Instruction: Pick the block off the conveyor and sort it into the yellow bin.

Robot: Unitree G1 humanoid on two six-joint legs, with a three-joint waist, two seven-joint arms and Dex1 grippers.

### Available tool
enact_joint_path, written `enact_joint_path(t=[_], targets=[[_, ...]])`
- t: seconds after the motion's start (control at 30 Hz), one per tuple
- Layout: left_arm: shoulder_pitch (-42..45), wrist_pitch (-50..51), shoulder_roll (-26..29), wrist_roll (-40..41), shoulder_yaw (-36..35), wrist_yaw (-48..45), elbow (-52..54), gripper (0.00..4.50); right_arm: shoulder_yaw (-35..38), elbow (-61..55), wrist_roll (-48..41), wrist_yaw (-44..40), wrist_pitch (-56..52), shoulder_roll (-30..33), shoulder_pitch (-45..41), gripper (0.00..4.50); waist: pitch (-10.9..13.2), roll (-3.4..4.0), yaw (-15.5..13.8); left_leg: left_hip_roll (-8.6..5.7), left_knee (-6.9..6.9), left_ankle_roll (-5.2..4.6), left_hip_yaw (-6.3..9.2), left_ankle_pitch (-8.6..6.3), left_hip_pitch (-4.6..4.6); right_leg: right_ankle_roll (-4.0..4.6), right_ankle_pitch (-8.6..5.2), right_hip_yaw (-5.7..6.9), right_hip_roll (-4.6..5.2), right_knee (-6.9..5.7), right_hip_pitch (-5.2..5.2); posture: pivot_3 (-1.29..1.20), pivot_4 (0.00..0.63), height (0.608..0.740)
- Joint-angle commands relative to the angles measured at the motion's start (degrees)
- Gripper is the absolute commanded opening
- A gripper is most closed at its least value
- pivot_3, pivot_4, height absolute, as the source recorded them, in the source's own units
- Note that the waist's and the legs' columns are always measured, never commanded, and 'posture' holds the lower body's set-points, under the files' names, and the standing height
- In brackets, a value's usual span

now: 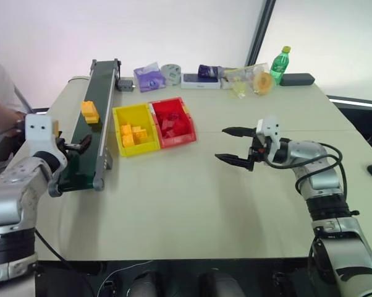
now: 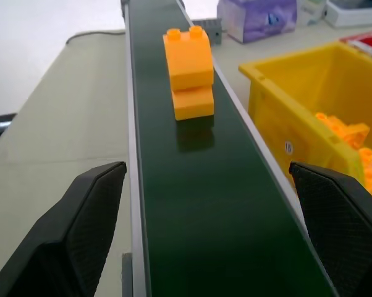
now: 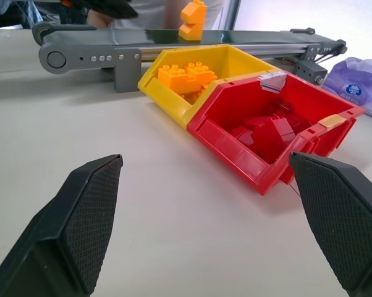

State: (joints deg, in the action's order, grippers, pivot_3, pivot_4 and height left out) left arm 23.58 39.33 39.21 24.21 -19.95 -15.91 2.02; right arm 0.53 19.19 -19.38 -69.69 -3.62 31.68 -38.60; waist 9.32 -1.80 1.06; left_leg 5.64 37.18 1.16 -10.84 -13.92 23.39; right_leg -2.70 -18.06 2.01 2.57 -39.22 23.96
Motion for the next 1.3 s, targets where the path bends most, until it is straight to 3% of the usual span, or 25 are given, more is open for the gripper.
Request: enact_joint_path(t=[0.03,0.17,0.6,0.7,0.83,0.87,1.13,1.3], targets=[[2.68,-2.61,0.23,-2.23,1.19,-0.9,-2.38,4.47,1.13,-3.44,-1.08,0.51,-0.55,0.65,0.18,4.5,0.0,0.0,-0.04,0.0,0.0,0.0,-0.01,0.0,0.0,0.0,0.0,0.0,0.02,0.0,0.0,0.0,0.15,0.74],[5.92,-5.04,-0.77,-4.49,3.32,-1.35,-7.43,4.47,1.46,-4.78,-1.33,0.92,-1.47,0.94,0.7,4.5,0.0,0.0,-0.12,-0.02,0.01,0.0,-0.01,0.0,0.0,-0.01,0.0,0.0,0.0,-0.01,0.0,0.0,0.15,0.74],[5.85,-6.31,-4.33,-6.78,3.81,-1.97,-10.04,4.47,1.86,-7.6,-3.93,0.97,-5.5,1.12,1.07,4.5,0.0,0.0,-0.11,-0.04,0.03,0.0,-0.01,0.0,0.02,-0.01,0.01,0.0,-0.01,-0.03,0.02,0.0,0.15,0.74],[5.43,-5.22,-5.59,-6.04,2.91,-1.51,-9.56,3.62,1.92,-7.57,-3.67,1.09,-5.37,1.24,0.88,4.5,0.0,0.0,-0.11,-0.03,0.04,0.0,-0.01,0.0,0.02,-0.01,0.01,0.0,0.0,-0.03,0.01,0.0,0.15,0.74],[4.79,-4.42,-6.07,-5.66,2.57,-1.71,-6.51,1.62,2.06,-7.77,-3.61,1.23,-5.35,1.4,0.93,4.5,0.0,0.0,-0.11,-0.04,0.06,0.0,-0.01,0.0,0.01,-0.01,0.01,0.0,0.0,-0.06,0.01,0.0,0.15,0.74],[4.86,-3.86,-5.97,-5.76,2.43,-1.28,-5.47,1.29,2.72,-8.52,-5.09,1.49,-7.09,1.17,0.82,4.5,0.0,0.0,-0.04,-0.03,0.06,0.0,-0.01,0.0,0.01,-0.01,0.01,0.0,0.0,-0.07,0.01,0.0,0.15,0.74],[8.6,-2.9,-7.32,-5.3,1.83,1.13,-3.03,1.36,4.09,-10.22,-8.83,1.95,-11.77,1.17,-0.2,4.5,0.0,-0.01,-0.3,-0.03,0.07,0.0,0.0,0.0,0.02,-0.01,0.01,-0.01,0.01,-0.08,0.01,0.0,0.15,0.74],[14.77,-5.27,-11.95,-6.54,5.11,2.35,-6.79,1.36,4.36,-9.27,-8.95,3.08,-11.09,-0.04,-1.28,4.5,0.0,-0.01,-0.52,-0.08,0.09,0.0,0.01,0.0,0.04,-0.02,0.01,0.0,-0.01,-0.08,0.0,0.0,0.15,0.74]])
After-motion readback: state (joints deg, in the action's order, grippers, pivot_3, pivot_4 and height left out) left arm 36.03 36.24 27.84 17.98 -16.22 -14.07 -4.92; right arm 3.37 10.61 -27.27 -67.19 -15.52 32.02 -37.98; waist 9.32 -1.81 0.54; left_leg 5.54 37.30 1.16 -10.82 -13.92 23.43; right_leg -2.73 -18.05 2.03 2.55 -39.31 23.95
